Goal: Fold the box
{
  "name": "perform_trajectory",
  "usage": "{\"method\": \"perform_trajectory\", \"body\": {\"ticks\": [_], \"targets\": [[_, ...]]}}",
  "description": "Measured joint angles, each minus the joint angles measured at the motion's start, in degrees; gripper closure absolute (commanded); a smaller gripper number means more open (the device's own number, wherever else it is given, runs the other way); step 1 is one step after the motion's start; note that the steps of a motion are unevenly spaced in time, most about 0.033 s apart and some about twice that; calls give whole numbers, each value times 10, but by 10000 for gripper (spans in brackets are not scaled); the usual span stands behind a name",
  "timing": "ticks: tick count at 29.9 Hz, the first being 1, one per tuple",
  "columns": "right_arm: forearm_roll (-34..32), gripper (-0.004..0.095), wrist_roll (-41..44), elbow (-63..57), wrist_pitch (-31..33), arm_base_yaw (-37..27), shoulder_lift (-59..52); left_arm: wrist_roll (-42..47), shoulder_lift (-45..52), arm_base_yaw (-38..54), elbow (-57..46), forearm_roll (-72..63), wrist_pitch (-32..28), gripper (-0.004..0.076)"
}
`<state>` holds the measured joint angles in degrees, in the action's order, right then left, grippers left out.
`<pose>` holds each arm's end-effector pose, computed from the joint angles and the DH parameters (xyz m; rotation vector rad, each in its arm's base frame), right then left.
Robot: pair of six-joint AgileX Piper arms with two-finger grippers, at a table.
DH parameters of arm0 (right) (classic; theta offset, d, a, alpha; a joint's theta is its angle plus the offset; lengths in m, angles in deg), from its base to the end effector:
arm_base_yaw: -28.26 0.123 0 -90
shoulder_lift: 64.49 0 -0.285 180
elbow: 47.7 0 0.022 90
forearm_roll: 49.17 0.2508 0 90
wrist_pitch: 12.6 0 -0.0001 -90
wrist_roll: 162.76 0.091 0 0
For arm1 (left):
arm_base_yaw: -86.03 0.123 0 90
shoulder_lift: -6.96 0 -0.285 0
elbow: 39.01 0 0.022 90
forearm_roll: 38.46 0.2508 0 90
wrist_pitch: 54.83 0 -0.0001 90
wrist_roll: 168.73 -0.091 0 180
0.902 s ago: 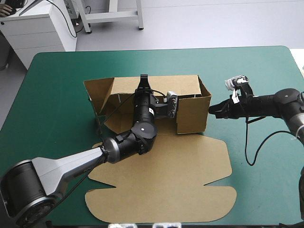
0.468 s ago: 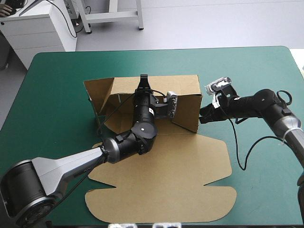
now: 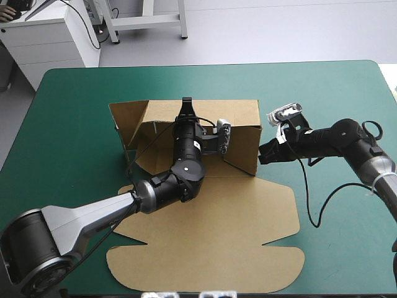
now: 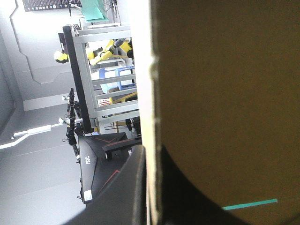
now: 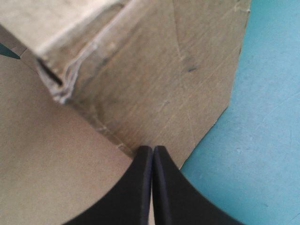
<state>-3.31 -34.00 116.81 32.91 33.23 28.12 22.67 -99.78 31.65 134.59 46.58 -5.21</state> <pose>0.2995 0.0729 0.2879 -0.6397 2.3247 0.5864 0.2735 -0.2631 0.2889 1.5093 1.3825 1.0666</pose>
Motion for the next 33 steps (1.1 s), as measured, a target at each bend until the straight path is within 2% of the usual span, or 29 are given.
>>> {"method": "perform_trajectory", "body": {"ticks": [3, 13, 16, 26, 30, 33], "targets": [[-3, 849, 0, 0, 7, 0, 0, 0, 0, 0, 0, 0, 0, 726], [-14, 457, -1, 0, 40, 0, 0, 2, 0, 0, 0, 0, 1, 726], [-18, 390, -1, 0, 48, 0, 0, 2, 0, 0, 0, 0, 1, 726], [-16, 380, 10, 0, 134, 1, 0, 2, 0, 0, 0, 1, 2, 726], [-7, 380, 16, 0, 133, 1, 0, 2, 0, 0, 0, 1, 2, 726], [7, 380, 18, 0, 101, 5, 0, 2, 0, 0, 0, 1, 1, 726]]}}
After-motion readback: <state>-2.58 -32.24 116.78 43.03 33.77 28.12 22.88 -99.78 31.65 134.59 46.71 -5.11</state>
